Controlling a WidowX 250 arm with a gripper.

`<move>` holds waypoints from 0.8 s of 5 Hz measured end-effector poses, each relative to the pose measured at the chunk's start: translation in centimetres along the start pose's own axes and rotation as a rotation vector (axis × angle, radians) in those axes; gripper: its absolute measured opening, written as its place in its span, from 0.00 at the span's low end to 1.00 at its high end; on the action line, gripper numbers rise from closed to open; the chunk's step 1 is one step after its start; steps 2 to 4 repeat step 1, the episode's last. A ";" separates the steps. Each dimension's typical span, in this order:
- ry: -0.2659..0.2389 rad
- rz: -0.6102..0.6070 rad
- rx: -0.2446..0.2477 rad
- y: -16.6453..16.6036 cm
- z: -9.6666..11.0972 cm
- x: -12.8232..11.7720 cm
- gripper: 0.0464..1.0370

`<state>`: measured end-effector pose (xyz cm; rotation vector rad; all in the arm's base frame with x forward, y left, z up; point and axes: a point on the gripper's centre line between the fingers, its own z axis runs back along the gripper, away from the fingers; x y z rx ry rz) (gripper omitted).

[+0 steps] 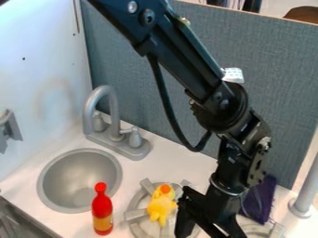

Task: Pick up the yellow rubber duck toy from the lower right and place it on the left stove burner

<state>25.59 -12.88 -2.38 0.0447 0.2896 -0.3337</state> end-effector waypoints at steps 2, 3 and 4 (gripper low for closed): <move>0.001 -0.001 0.001 0.0 0.0 0.0 0.96; 0.001 -0.001 0.001 0.0 0.0 0.0 0.96; 0.001 -0.001 0.001 0.0 0.0 0.0 0.96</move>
